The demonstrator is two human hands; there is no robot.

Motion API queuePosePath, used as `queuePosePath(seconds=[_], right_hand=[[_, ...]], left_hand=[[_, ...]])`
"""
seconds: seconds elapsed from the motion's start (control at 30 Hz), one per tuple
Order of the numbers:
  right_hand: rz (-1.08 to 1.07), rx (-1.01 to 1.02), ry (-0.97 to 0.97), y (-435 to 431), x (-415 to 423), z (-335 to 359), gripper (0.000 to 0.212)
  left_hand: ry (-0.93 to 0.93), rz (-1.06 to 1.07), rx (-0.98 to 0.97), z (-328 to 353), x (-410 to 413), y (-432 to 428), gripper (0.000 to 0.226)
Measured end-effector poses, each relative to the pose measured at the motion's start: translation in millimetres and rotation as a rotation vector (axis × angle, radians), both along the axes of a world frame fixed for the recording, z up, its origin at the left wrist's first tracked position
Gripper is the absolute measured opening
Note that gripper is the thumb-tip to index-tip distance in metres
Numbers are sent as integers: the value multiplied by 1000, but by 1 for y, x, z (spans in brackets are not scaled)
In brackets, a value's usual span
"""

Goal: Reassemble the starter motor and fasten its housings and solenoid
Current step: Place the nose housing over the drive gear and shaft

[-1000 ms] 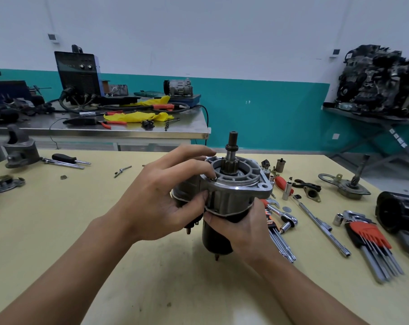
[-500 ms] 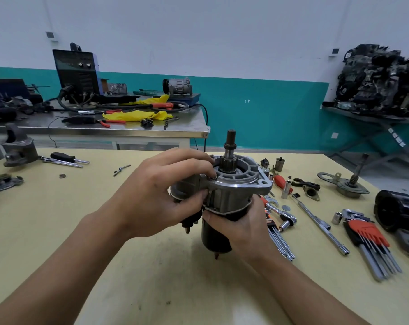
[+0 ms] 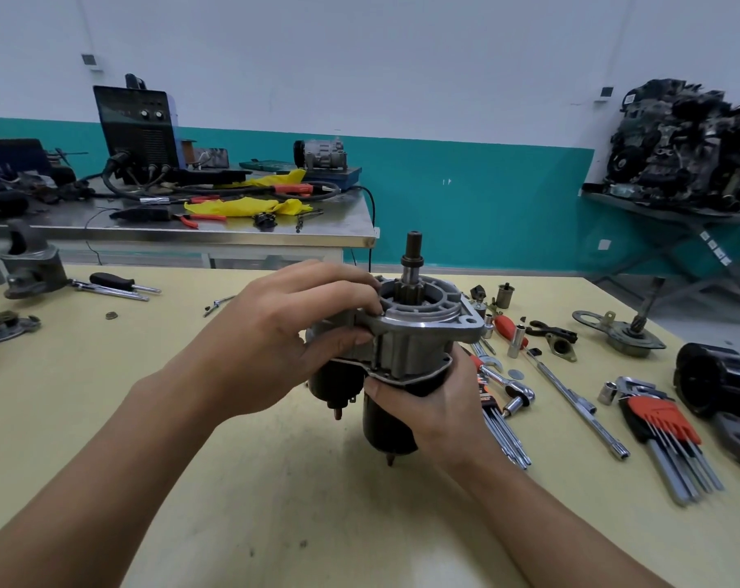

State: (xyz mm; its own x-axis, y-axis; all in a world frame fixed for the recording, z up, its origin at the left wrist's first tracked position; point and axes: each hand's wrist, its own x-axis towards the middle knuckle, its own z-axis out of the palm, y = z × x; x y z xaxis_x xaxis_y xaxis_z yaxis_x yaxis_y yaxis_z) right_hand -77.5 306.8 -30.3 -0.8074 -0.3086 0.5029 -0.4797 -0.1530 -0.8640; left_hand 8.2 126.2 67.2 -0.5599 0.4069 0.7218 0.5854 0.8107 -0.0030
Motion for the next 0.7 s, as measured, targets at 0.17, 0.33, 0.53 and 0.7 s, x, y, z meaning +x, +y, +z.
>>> queuePosePath(seconds=[0.17,0.33,0.53,0.7], right_hand=[[23,10,-8,1,1,1,69],[30,-18,30,-1,1,4,64],[20,-16,21,-1,2,4,64],[35,-33,19,-1,1,2,66]], left_hand=[[12,-24,1,-4,-5,0,23],[-4,-32,-36,-5,-5,-3,23],[-55,-32,-18,-3,-3,-2,21],[-216,-60,197,-8,-2,-3,38]])
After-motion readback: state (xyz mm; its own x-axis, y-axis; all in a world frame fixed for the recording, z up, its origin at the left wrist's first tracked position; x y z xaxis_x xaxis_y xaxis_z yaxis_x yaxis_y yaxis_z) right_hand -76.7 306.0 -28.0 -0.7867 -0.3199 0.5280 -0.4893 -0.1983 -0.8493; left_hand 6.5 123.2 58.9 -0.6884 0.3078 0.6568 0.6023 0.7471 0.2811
